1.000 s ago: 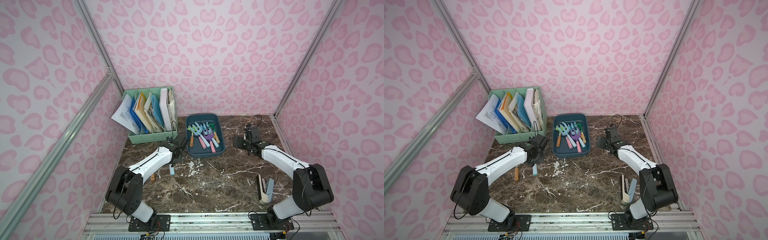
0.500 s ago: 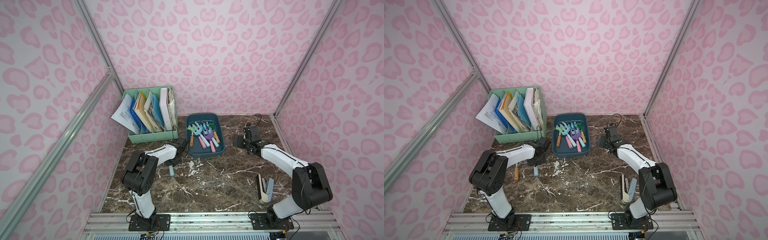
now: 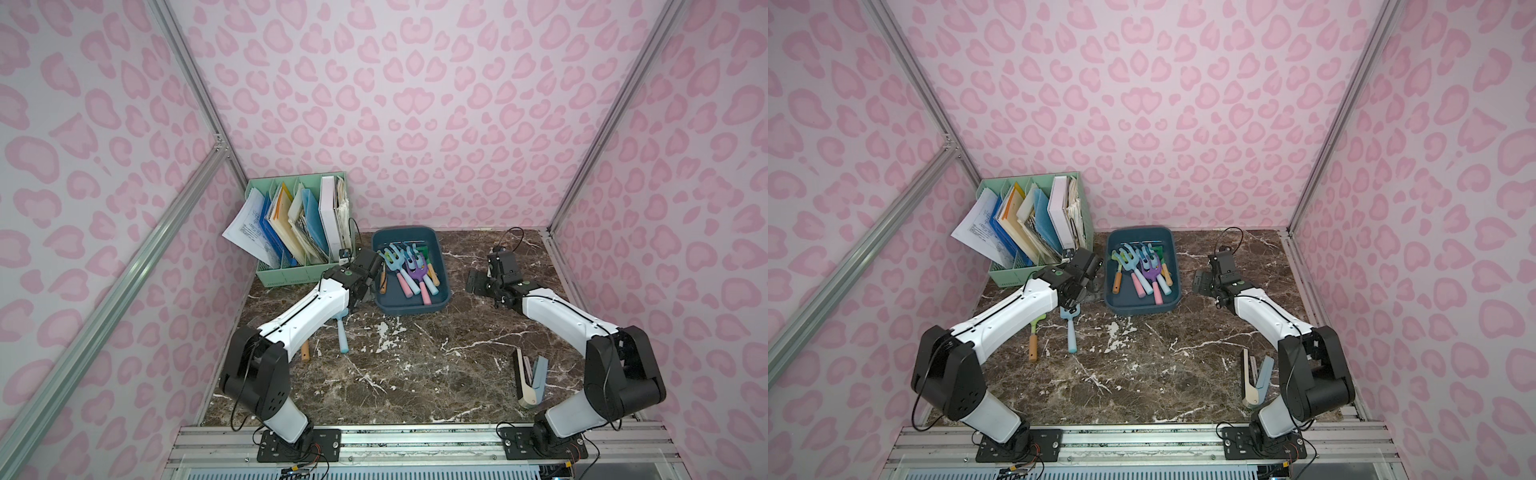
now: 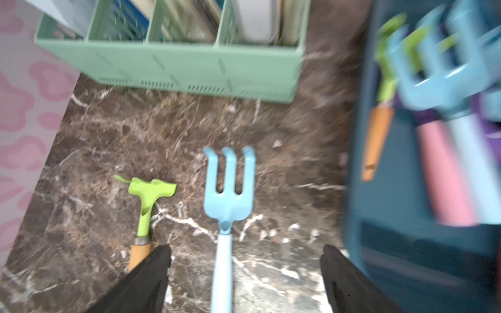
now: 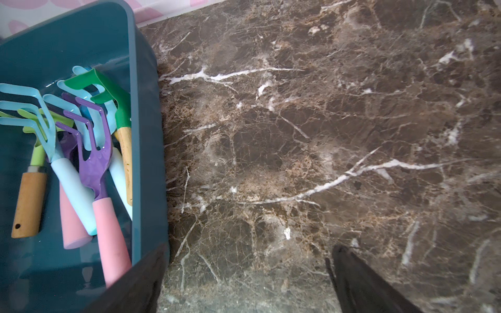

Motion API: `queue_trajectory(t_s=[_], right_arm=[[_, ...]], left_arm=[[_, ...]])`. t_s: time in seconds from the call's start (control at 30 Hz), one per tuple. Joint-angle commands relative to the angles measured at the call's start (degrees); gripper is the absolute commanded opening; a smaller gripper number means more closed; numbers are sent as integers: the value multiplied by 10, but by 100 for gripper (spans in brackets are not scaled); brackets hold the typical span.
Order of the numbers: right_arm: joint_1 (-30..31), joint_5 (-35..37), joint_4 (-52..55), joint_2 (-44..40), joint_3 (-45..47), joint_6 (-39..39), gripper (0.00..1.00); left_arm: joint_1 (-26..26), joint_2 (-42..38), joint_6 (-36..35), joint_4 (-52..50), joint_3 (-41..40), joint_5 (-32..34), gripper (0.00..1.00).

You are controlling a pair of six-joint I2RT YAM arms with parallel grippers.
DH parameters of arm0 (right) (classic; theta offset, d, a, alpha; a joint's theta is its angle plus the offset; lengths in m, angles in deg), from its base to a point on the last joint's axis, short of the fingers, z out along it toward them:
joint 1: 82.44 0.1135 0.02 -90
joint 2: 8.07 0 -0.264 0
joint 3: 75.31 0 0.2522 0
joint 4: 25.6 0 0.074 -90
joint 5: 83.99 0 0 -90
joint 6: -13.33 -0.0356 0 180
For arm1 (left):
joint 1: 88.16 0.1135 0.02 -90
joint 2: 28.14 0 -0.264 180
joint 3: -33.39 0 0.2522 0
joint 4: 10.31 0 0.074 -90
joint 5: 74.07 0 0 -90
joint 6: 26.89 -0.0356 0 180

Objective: Take the hand rake out of the storage box
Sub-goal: Place the rake at the center of the board, then pick up the rake from the storage box.

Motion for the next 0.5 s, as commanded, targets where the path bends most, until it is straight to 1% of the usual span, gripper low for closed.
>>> queue_trajectory(t_s=[0.0, 0.03, 0.07, 0.1, 0.17, 0.23, 0.33, 0.47], right_arm=[[2, 6, -5, -2, 0, -2, 98], [2, 7, -3, -2, 1, -2, 98], [2, 9, -2, -2, 1, -2, 98], [2, 10, -1, -4, 2, -2, 98], [2, 14, -1, -9, 7, -1, 98], [0, 13, 0, -15, 9, -1, 98], [-1, 10, -5, -26, 17, 1, 98], [-3, 9, -9, -30, 21, 2, 98]], left_arm=[[-31, 16, 9, 88, 27, -74, 96], [-37, 49, 34, 96, 52, -91, 95], [-43, 92, 63, 82, 99, -104, 92], [-45, 133, 77, 65, 142, -120, 89], [-52, 223, 92, 30, 228, -134, 83], [-52, 297, 87, 12, 302, -162, 71], [-52, 351, 93, 5, 346, -164, 71], [-49, 385, 99, -10, 374, -149, 66]])
